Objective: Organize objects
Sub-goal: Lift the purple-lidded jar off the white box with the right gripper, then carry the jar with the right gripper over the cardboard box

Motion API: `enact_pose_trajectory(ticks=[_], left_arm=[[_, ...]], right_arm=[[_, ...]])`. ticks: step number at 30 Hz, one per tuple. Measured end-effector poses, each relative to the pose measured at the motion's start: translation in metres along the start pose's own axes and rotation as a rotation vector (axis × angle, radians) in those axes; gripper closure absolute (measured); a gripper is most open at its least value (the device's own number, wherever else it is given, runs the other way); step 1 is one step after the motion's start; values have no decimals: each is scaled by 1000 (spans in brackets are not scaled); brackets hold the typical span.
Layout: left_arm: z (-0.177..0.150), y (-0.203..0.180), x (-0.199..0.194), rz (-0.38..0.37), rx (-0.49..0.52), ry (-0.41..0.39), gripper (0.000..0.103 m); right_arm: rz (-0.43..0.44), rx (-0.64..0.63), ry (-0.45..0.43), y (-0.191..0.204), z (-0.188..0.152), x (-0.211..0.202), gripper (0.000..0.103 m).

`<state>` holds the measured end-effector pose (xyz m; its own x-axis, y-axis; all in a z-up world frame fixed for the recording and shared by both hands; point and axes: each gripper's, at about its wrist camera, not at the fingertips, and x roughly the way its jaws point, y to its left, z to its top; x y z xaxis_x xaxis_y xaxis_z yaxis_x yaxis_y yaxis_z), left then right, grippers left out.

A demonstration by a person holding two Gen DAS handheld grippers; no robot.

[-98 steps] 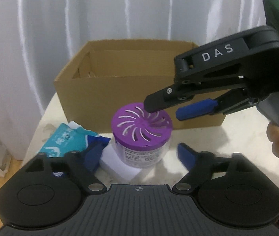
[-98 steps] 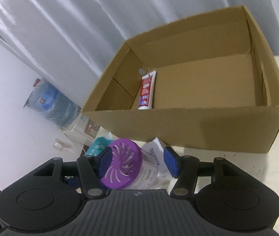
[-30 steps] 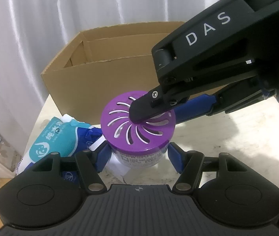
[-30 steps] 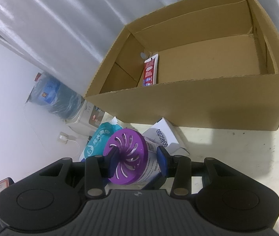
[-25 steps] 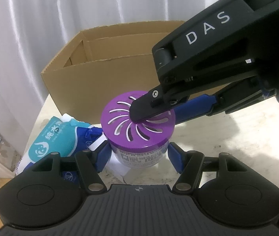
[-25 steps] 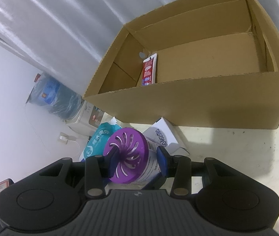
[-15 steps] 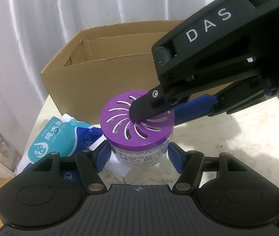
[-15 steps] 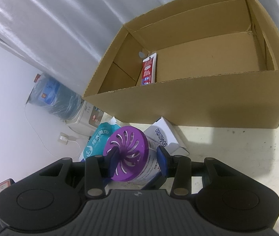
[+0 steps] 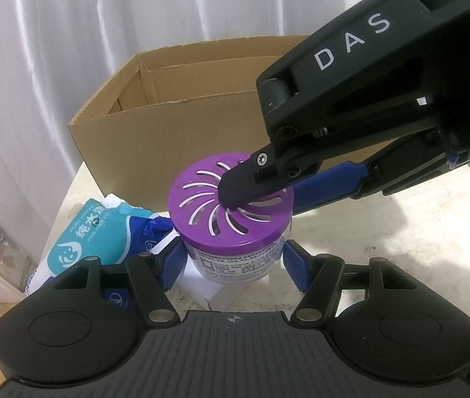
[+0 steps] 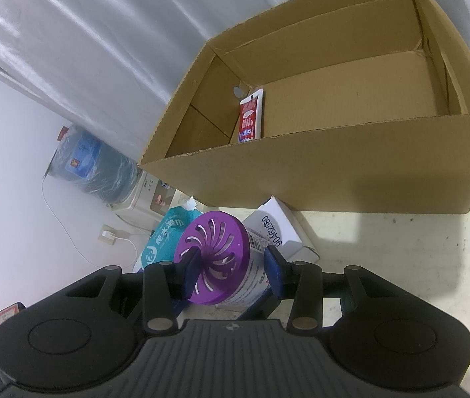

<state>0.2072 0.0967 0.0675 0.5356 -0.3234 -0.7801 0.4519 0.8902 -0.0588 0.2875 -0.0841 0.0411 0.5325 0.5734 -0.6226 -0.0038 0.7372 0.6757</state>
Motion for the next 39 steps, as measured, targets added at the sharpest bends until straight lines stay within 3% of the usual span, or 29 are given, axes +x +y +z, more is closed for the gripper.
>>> enact_pose_trajectory(ticks=[22, 39], left_arm=[[8, 3, -4, 15, 7, -14, 39], [9, -6, -37, 40, 39, -71, 39]], right_arm=[[18, -4, -9, 5, -3, -7, 57], [55, -20, -68, 17, -14, -43, 57]])
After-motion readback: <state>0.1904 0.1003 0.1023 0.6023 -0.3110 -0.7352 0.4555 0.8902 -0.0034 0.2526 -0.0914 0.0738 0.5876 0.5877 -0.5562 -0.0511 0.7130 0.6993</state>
